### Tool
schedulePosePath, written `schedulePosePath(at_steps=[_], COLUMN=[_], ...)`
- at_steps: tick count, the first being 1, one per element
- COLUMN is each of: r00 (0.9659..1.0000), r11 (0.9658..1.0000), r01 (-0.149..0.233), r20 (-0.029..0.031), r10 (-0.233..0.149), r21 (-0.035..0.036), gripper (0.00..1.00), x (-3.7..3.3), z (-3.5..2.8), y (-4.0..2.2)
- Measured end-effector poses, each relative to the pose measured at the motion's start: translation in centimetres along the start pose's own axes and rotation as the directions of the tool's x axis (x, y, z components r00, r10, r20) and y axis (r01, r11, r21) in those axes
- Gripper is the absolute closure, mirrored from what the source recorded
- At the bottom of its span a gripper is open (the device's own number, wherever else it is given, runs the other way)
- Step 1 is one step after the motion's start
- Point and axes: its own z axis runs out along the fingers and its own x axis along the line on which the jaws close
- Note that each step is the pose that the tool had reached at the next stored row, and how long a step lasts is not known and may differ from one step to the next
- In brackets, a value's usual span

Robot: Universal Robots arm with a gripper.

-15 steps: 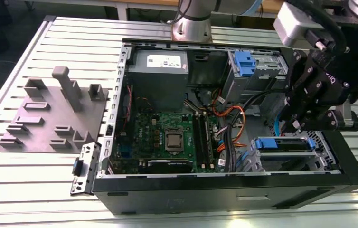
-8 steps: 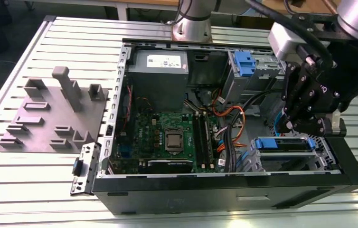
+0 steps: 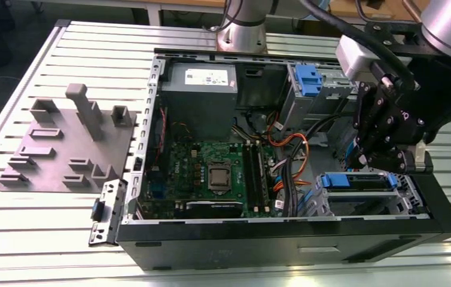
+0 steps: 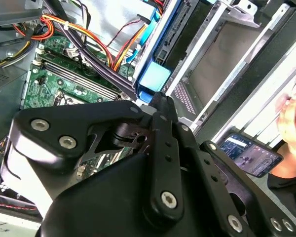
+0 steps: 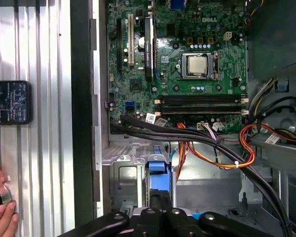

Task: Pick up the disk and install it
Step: 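Insert the disk into the insertion slot, then insert the first disk wire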

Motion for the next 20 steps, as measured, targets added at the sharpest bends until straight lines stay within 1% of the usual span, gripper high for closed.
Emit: schedulePosePath(at_steps=[3, 13, 20], r00=[1.0000, 1.0000, 1.0000], r11=[1.0000, 1.0000, 1.0000], r01=[0.000, 0.000, 0.000], r20=[0.0002, 0.0000, 0.0001], r10=[0.000, 0.000, 0.000], r21=[0.0000, 0.0001, 0.0018], gripper=[0.89, 0.89, 0.89], x=[0.00, 0.00, 0.00], z=[0.42, 2.18, 2.23], y=[0.00, -0.01, -0.01])
